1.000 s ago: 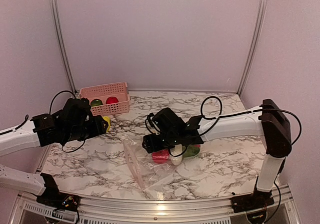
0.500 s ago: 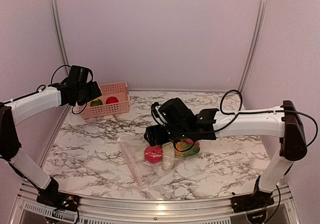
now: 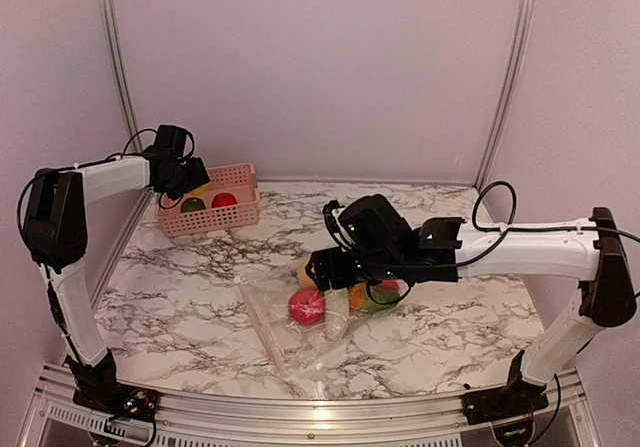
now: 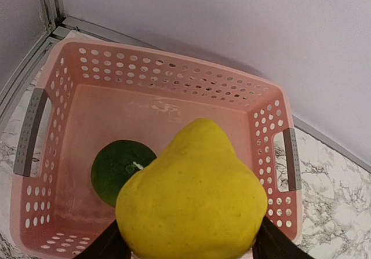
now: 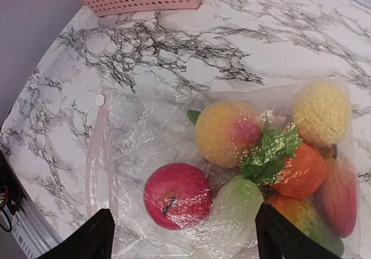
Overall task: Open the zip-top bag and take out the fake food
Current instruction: Place the fake fruit in the bin, then pick up the fake fruit from the zipper food storage bag.
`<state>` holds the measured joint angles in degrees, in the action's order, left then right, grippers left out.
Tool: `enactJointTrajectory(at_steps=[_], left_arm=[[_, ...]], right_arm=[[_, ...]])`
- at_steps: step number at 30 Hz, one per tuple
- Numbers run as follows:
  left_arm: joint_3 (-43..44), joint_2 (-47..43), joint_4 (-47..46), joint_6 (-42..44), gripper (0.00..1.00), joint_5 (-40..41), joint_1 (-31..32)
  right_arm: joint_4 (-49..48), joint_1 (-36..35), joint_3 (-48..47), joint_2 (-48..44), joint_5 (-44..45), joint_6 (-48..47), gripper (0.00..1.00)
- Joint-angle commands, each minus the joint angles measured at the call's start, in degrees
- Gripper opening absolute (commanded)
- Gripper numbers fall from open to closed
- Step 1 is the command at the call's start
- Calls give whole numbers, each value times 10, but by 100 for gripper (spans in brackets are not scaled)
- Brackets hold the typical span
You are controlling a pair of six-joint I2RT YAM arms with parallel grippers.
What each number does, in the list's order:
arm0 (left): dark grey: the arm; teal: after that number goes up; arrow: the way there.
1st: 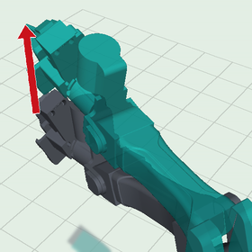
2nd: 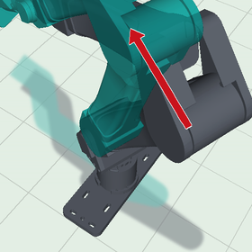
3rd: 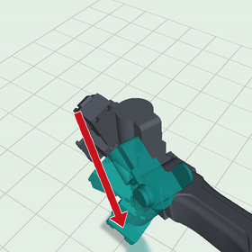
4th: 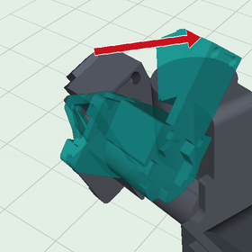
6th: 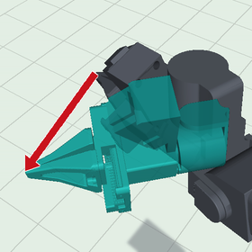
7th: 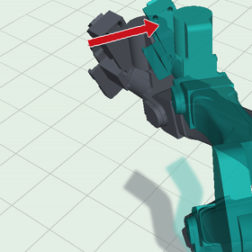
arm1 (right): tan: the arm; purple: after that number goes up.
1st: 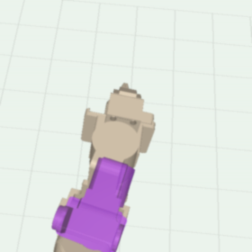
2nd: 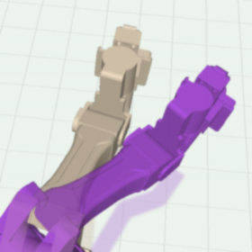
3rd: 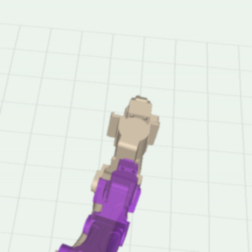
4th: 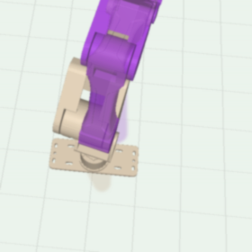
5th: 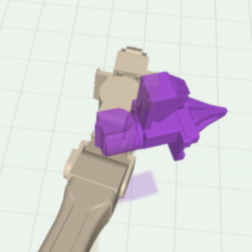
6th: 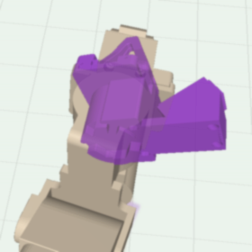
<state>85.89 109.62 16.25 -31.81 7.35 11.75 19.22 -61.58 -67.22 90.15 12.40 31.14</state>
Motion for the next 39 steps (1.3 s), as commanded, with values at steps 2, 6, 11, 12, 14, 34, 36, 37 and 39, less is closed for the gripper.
enactJointTrajectory(at_steps=[2,6,11,12,14,34,36,37,39], left_arm=[[44,40,24,19,61,-25,-14],[52,42,32,20,81,-31,-15],[48,22,36,28,99,-29,-15],[45,16,38,30,99,-29,-15],[38,2,39,29,99,-31,-15],[-314,-283,-51,-67,94,-104,42],[-365,-323,-54,-77,93,-102,64],[-384,-337,-55,-83,91,-100,76],[-423,-367,-59,-99,88,-97,99]], right_arm=[[18,-6,11,-23,16,12,82],[19,-7,11,-22,17,12,82],[19,-6,11,-18,17,9,83],[19,-6,11,-17,17,9,83],[17,-6,12,-17,17,8,84],[8,-6,34,-6,21,1,75],[6,-7,35,-2,19,2,74],[5,-7,35,1,17,2,73],[2,-7,35,6,17,3,72]])
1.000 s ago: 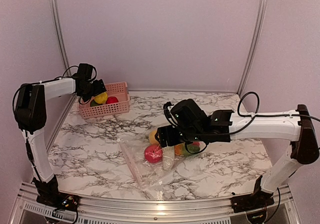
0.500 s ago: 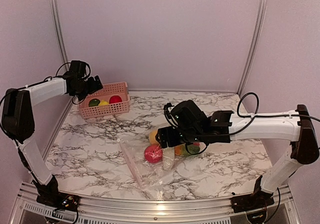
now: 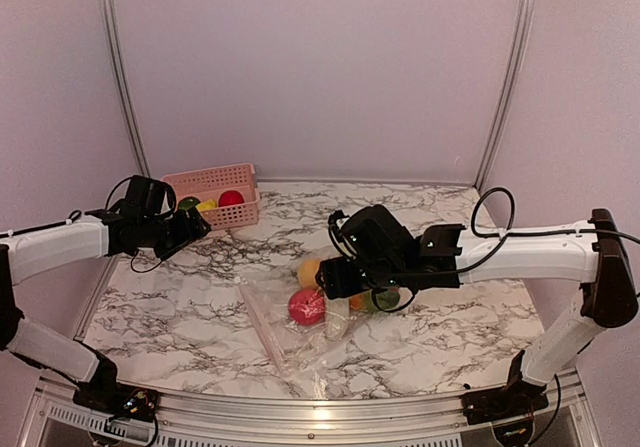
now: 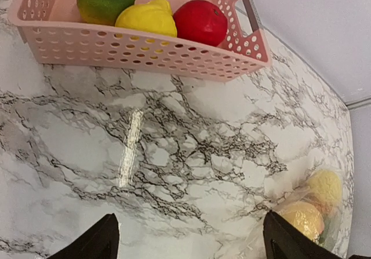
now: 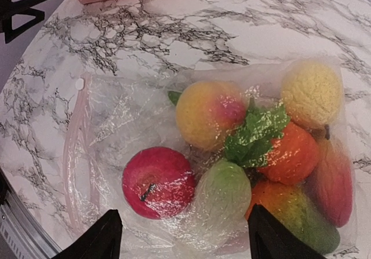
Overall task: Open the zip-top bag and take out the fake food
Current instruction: Pick up the fake fruit from the zipper food storage bag.
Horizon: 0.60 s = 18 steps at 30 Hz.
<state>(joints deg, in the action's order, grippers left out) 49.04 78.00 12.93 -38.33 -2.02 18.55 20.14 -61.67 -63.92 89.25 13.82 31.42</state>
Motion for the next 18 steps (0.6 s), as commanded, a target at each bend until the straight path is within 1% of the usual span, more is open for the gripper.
enactJointTrajectory(at_steps=[1,5,6,11,15,18], left_arm=[[-76,-64,-31,-43,85,-3,42],[-144,-105,-52,-81,69,-5,86],[-158,-110,-58,-90,64,-5,98],[-209,-114,-100,-135,45,-9,155],[-235,-101,-152,-172,35,-16,198],[-239,-77,-180,-194,30,-16,233]], right_arm=[[-9,-6,1,19,3,1,71],[-19,-6,-4,32,0,3,68],[-22,-6,-5,35,-1,4,68],[-27,-5,-19,58,-2,6,65],[-29,-5,-31,75,-2,6,60],[-29,-3,-39,84,0,6,57]])
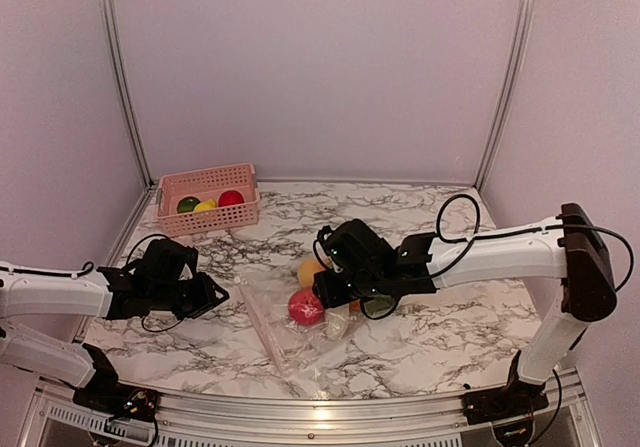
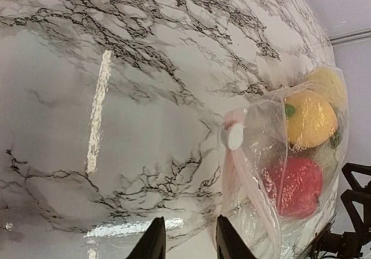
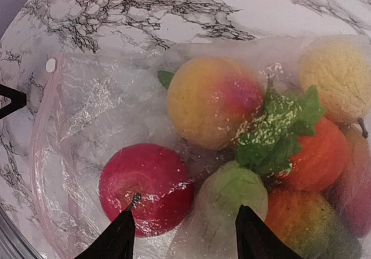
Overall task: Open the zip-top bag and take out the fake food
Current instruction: Pick up the fake fruit from the zipper food storage bag.
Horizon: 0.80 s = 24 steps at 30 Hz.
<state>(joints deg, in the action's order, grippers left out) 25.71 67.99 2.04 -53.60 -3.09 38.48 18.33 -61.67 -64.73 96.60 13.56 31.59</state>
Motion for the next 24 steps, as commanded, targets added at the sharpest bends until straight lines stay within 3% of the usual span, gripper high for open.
enactJointTrajectory(at_steps=[1,13,20,24], left_arm=[[-7,32,-84,-48,29,-7,45],[4,140,-210,-112,18,-24,132],[11,185,-247,-124,18,-34,151],[12,194,-258,-127,21,-36,153]], right_arm=[[-10,-2,-33,13,5,5,57],[11,4,-71,52,27,5,39],[18,9,-78,76,32,13,23],[18,9,-77,90,31,15,20]])
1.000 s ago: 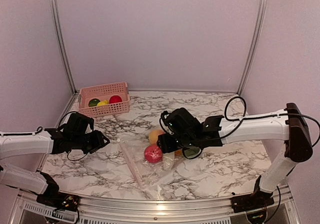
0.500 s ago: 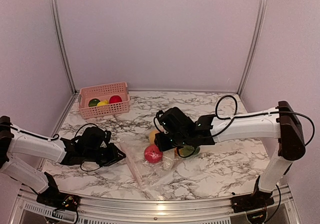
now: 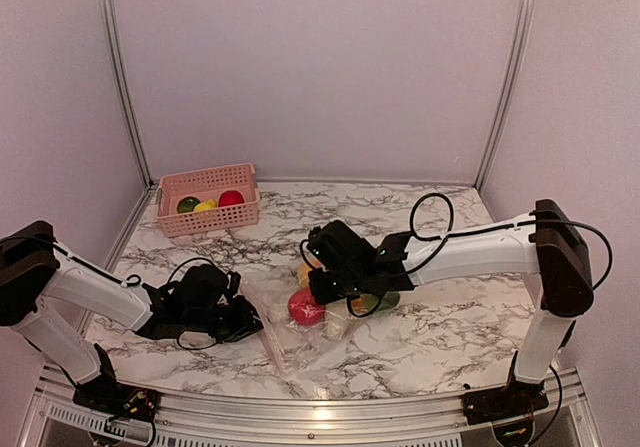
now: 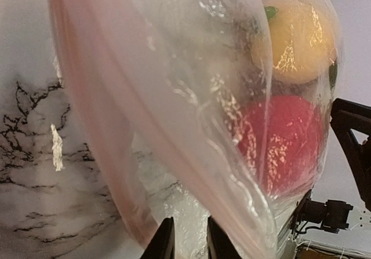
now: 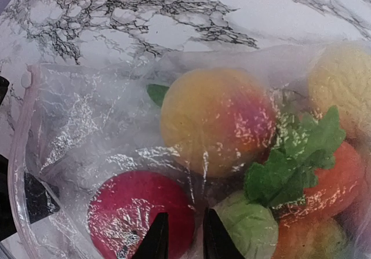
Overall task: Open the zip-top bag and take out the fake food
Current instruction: Pick up the fake fruit from the zipper food storage bag.
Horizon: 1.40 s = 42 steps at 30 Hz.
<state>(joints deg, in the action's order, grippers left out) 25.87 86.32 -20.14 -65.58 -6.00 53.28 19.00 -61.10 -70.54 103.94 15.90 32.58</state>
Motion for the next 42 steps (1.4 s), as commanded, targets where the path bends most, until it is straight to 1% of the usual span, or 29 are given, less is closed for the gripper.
enactJointTrajectory(at_steps=[1,8,11,17,19,23,33,40,41,42], left_arm=[[11,12,-37,-7,21,-8,5],[15,18,-45,-3,26,-14,6],[17,18,-49,0,31,-16,7],[13,14,-76,7,39,-24,13],[14,14,-79,11,42,-27,13],[14,13,-83,13,44,-29,15],[13,-7,-79,33,53,-35,18],[7,-11,-101,41,57,-47,21],[6,-13,-102,42,58,-47,21],[6,-13,-103,43,58,-48,21]], right_arm=[[14,4,-19,19,7,5,19],[18,-3,-13,26,4,-2,18],[17,-6,-14,31,0,-8,22],[13,-14,-15,43,-12,-17,35],[14,-15,-15,46,-14,-19,38],[13,-15,-16,47,-19,-23,43],[13,-17,-18,51,-32,-37,59],[35,-19,-33,40,-16,-39,63],[38,-19,-34,35,-12,-37,61],[43,-19,-35,30,-7,-35,58]])
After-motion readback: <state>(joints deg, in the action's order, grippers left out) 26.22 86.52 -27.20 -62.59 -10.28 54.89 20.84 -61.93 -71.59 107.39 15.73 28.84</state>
